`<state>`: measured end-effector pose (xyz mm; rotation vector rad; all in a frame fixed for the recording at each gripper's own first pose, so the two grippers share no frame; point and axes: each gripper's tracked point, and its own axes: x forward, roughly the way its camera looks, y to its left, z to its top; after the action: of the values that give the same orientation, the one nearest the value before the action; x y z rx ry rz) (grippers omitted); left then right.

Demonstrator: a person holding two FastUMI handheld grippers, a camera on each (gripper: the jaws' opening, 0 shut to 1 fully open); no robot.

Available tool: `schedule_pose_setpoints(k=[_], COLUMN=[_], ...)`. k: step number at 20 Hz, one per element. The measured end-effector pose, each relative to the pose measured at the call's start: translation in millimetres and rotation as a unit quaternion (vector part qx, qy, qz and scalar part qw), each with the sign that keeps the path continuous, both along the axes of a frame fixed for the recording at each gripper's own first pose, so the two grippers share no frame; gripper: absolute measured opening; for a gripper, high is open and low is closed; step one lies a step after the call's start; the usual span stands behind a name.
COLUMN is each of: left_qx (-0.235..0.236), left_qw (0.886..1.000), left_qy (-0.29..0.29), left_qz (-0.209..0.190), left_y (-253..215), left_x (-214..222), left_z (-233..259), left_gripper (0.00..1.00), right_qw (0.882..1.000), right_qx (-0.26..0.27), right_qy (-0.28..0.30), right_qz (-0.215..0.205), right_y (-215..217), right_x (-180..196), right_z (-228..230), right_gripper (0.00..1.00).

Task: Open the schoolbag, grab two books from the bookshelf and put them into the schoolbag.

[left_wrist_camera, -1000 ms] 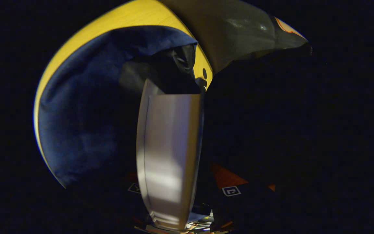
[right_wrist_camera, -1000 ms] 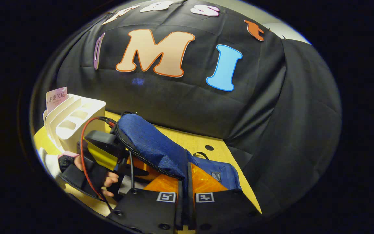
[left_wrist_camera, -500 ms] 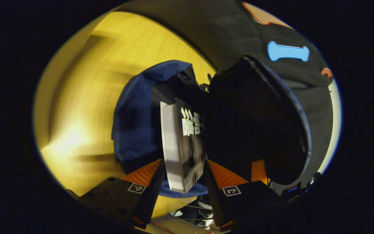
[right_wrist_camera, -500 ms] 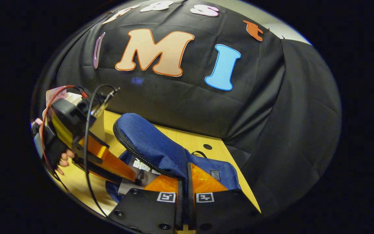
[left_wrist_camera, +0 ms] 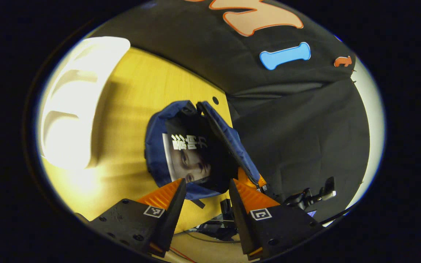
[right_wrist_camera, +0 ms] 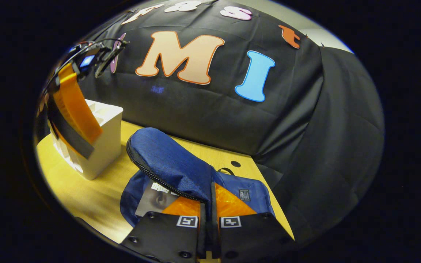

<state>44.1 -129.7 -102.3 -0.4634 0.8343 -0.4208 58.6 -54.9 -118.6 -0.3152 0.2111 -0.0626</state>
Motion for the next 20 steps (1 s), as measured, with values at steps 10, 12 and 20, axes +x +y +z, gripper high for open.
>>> schedule_pose_setpoints(k=[10,12,20], left_qx=[0.101,0.094,0.152], left_qw=[0.99,0.988,0.959], left_qy=[-0.022,-0.034,-0.094], left_qz=[0.091,0.115,0.222], left_y=[138,162,313], left_x=[-46,-49,-56], left_z=[68,86,194], left_gripper=[0.69,0.68,0.68], right_qw=[1.0,1.0,0.998], right_qx=[-0.008,-0.012,-0.02], right_qy=[0.005,0.006,0.012], right_qz=[-0.022,-0.025,-0.051], right_y=[2,3,6], right_x=[1,2,-3], right_z=[-7,-7,-11], right_gripper=[0.08,0.11,0.08])
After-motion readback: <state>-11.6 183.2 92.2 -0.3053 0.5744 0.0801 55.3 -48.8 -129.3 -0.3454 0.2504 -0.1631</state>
